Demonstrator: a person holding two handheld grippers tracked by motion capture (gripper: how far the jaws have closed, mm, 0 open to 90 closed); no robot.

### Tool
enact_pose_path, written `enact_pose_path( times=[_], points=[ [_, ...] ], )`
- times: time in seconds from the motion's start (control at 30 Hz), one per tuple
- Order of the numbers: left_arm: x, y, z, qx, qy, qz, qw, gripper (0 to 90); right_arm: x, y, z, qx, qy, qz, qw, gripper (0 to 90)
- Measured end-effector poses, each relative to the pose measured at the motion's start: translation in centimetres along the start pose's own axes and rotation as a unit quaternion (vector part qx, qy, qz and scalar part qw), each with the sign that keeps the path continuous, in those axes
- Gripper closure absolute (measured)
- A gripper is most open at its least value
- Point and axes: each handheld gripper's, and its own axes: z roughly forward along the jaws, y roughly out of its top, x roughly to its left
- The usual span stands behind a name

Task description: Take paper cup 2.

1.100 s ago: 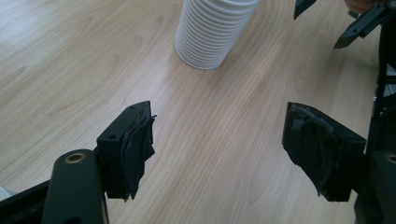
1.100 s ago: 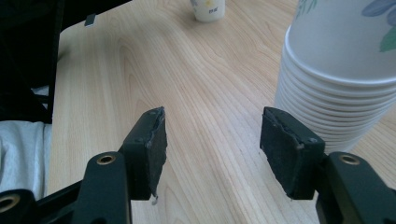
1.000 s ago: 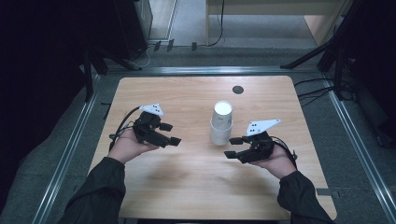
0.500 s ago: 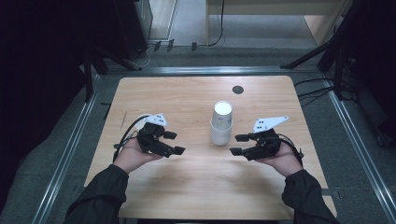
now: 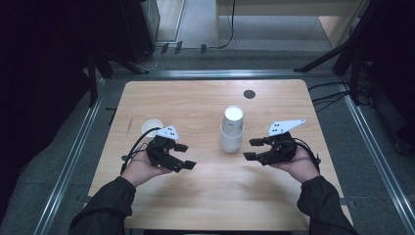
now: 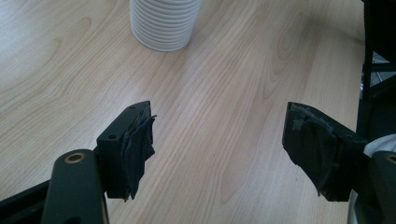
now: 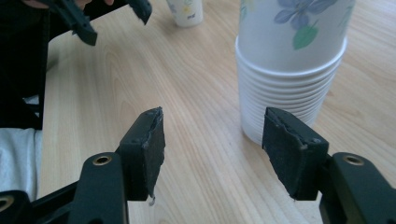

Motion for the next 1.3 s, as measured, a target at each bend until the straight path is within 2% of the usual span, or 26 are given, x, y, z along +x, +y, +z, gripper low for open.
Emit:
enact_pose_path(
  times=[0.17, 0.3, 0.47, 0.7, 0.83, 1.17, 1.3],
  points=[
    [-0.1, 0.0, 0.2, 0.005, 0.0, 0.011, 0.9999, 24.9, -0.5, 0.9, -0.6, -0.008, -0.005, -0.001, 1.0, 39.6],
    [-0.2, -0.1, 0.1, 0.001, 0.003, 0.011, 0.9999, 24.9, -1.1, 1.6, -0.8, -0.007, -0.013, 0.001, 0.9999, 38.4],
    [-0.3, -0.2, 0.4, 0.005, 0.0, 0.01, 0.9999, 24.9, -2.0, 2.8, -1.1, 0.0, -0.017, -0.015, 0.9997, 38.2],
    [-0.2, -0.3, 0.4, 0.006, -0.003, 0.012, 0.9999, 24.9, -3.5, 5.2, -1.4, 0.011, -0.004, -0.034, 0.9993, 35.6],
    [0.1, -0.4, 0.5, 0.009, -0.006, 0.008, 0.9999, 25.1, -4.1, 6.7, -1.4, 0.015, 0.016, -0.044, 0.9988, 34.4],
    [-0.1, -0.4, 0.6, 0.011, -0.012, 0.016, 0.9997, 25.2, -4.4, 9.1, -0.5, 0.051, 0.024, -0.065, 0.9963, 29.6],
    [-0.1, -0.5, 0.7, 0.016, -0.014, 0.018, 0.9996, 25.2, -4.5, 9.9, 0.0, 0.067, 0.033, -0.064, 0.9951, 25.5]
  ],
)
